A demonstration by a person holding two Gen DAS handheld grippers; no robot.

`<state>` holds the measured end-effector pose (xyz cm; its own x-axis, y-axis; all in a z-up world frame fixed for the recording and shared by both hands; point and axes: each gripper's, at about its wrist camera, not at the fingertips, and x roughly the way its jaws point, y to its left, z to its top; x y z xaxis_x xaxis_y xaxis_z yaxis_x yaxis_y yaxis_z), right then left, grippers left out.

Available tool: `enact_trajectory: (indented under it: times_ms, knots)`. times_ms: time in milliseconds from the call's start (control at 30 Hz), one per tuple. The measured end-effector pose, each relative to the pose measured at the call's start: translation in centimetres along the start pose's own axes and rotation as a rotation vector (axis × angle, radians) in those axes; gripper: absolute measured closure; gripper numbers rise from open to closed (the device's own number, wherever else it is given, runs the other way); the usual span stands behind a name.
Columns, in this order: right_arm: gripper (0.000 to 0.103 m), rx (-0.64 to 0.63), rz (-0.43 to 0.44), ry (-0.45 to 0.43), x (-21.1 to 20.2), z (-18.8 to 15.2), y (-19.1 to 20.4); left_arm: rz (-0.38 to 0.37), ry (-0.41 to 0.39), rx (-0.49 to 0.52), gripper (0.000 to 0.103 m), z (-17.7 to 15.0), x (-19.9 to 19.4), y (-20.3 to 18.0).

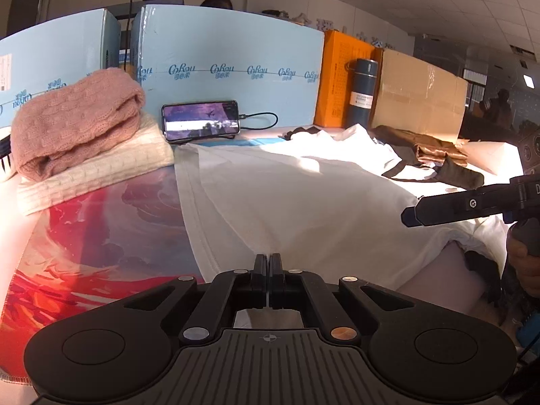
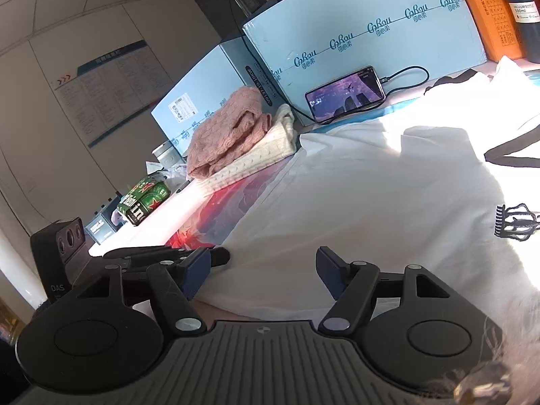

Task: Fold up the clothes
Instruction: 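Grasp the T-shirt hem with the right gripper and lift it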

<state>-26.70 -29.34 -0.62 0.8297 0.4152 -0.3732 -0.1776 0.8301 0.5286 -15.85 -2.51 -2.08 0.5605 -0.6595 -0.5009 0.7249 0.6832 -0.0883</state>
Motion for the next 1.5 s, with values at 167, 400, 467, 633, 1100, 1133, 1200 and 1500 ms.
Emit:
enact_trajectory:
  times_ms: [167,400,467,633,1100,1133,1200,1500]
  knots:
    - [0.035,0.016,-0.052,-0.044,-0.8,0.9,-1.3,-0.008,0.017,-0.035,0.103,-0.9,-1.3,-0.3]
    - [0.027,0.016,-0.23,-0.213,-5.5,1.8,-3.4,0.052,-0.027,-0.123,0.094,-0.3,-1.5,1.5]
    - [0.026,0.043,-0.347,-0.274,-7.7,1.8,-4.8,0.051,-0.054,-0.145,0.082,0.1,-1.6,1.8]
    - [0.026,0.158,-0.507,-0.329,-11.9,-0.6,-6.8,-0.005,-0.119,-0.067,0.06,1.1,-1.2,0.0]
    - [0.026,0.473,-0.47,-0.353,-18.0,-9.9,-7.0,-0.238,-0.088,0.305,0.043,1.9,4.2,-9.4]
    - [0.026,0.506,-0.427,-0.34,-17.7,-10.6,-7.2,-0.24,-0.084,0.327,0.043,1.6,4.4,-9.9]
    - [0.026,0.575,-0.363,-0.317,-16.8,-11.8,-7.9,-0.242,-0.081,0.357,0.041,1.1,4.3,-10.4]
    - [0.043,0.798,-0.053,-0.291,-13.1,-15.1,-10.9,-0.179,-0.101,0.533,0.031,-0.5,4.5,-13.1]
